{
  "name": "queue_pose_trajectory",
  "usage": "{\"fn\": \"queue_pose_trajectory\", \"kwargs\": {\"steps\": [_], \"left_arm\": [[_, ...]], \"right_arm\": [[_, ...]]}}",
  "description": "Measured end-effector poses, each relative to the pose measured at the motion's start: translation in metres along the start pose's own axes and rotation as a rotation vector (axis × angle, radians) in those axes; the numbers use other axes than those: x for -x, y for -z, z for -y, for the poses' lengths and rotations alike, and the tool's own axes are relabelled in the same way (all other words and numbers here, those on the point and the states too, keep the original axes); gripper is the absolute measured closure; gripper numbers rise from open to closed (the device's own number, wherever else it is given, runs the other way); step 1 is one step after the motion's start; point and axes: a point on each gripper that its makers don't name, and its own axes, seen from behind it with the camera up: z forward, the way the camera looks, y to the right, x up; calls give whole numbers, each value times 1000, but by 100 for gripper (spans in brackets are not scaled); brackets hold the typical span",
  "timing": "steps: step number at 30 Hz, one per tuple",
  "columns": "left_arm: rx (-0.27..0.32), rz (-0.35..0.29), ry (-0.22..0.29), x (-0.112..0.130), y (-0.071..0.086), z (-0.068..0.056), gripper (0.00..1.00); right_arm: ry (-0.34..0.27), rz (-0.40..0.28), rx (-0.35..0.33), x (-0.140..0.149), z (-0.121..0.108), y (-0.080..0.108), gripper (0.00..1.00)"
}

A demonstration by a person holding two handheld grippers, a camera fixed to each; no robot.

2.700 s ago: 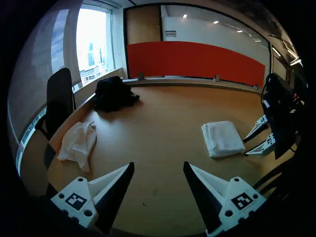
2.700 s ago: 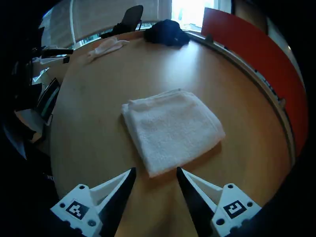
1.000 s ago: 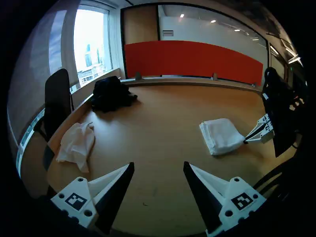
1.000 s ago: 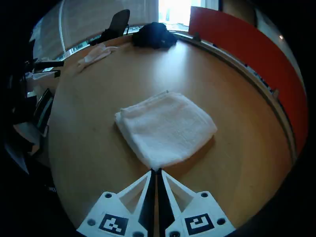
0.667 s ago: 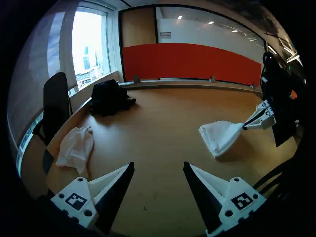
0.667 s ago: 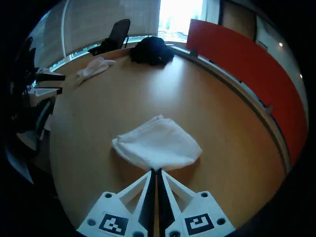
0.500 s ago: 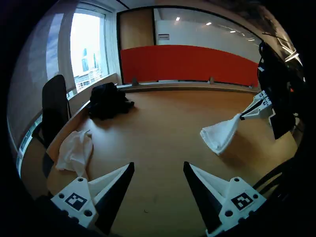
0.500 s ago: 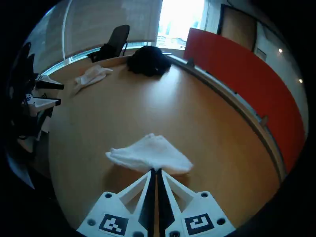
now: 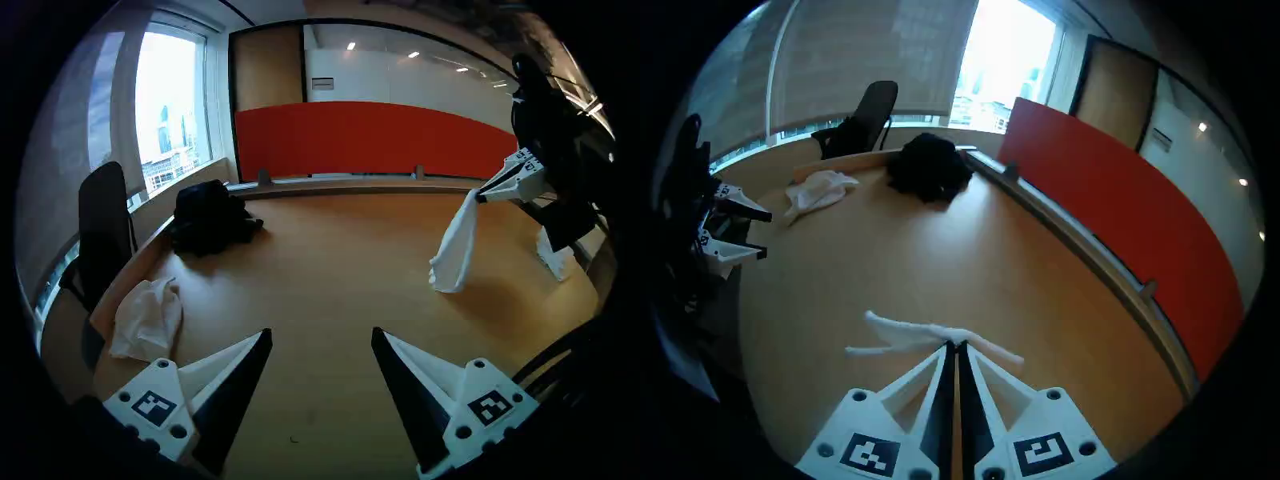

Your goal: Fold towel

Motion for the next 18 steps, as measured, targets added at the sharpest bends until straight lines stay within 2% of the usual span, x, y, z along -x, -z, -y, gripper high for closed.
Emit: {"fn": "queue_pose_trajectory", "kwargs": {"steps": [18], "left_arm": [[50,-13,-15,-10,-10,-13,8]], "right_arm": [[-54,-8,77,9,-47,44,97]]}}
